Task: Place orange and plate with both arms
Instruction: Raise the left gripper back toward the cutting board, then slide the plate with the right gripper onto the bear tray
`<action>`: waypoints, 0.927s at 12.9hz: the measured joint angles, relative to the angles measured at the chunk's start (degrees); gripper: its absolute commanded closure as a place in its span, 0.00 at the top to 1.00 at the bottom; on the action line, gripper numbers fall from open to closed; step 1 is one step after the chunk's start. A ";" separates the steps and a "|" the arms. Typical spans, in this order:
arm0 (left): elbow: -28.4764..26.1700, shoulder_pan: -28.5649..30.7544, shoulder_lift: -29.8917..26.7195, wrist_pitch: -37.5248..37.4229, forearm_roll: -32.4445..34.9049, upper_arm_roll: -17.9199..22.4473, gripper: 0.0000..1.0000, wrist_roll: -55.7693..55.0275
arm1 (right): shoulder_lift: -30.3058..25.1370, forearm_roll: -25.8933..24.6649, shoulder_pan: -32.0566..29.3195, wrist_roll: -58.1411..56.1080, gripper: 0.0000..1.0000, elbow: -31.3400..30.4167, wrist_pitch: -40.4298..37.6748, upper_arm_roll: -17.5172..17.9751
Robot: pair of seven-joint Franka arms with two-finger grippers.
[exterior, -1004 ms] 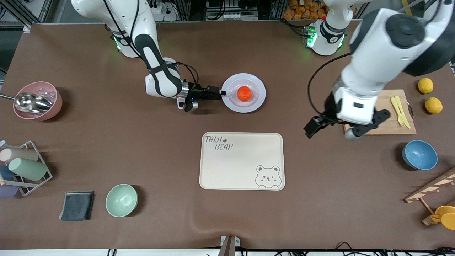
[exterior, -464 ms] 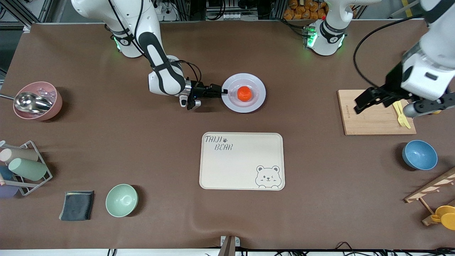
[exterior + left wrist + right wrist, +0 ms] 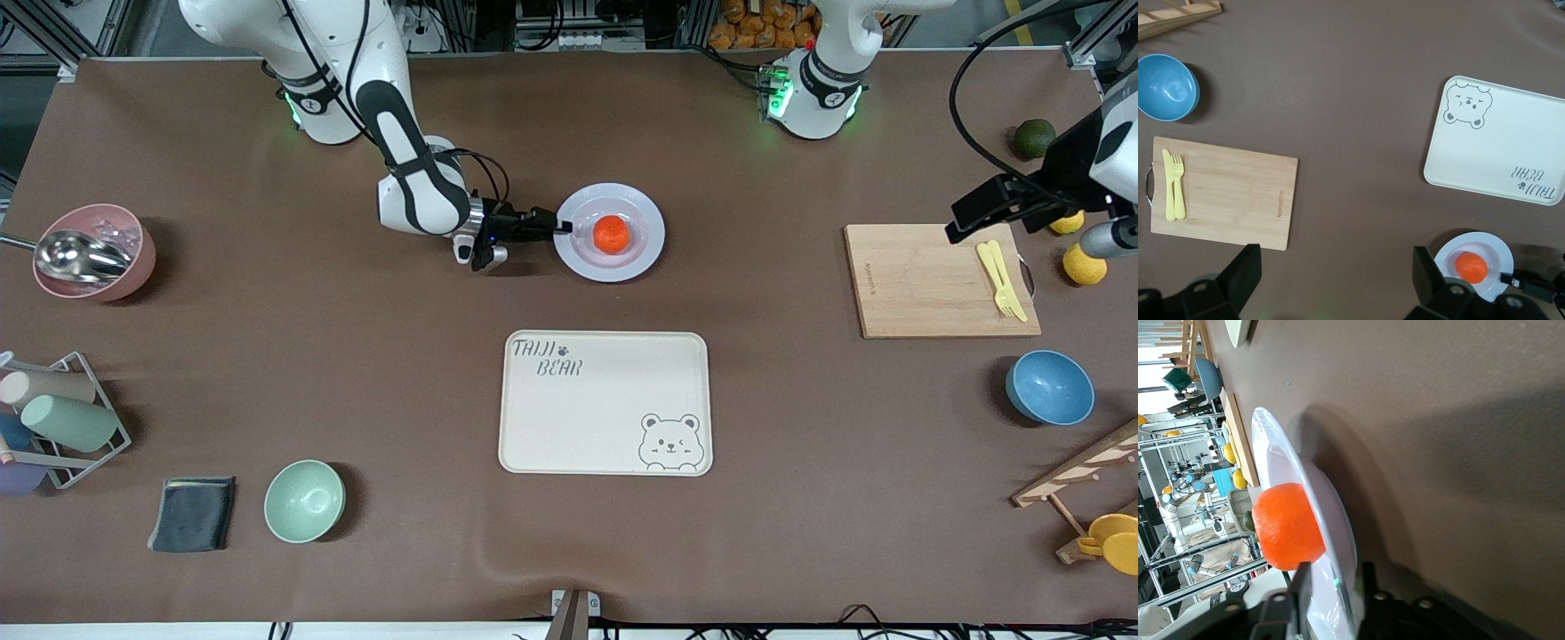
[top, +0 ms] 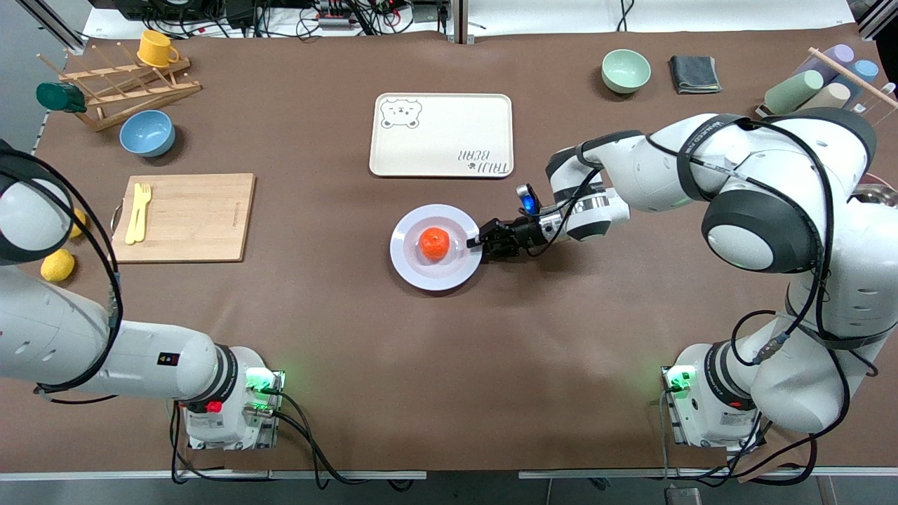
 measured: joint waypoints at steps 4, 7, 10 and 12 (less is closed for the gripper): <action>-0.01 0.26 -0.86 -0.94 0.00 0.43 1.00 1.30 | -0.35 0.77 0.01 -0.72 0.00 0.30 -1.09 -0.10; -0.05 0.99 -0.86 -0.95 0.00 0.44 1.00 1.92 | -0.35 1.51 0.01 -0.71 0.00 0.73 -1.08 -0.07; -0.05 1.24 -0.86 -0.94 0.00 0.44 1.00 1.93 | -0.53 4.11 0.09 -0.71 0.00 1.65 -0.99 0.02; -0.05 1.32 -0.86 -0.95 0.00 0.44 1.00 1.94 | -1.42 5.48 0.17 -0.70 0.00 2.15 -0.97 0.21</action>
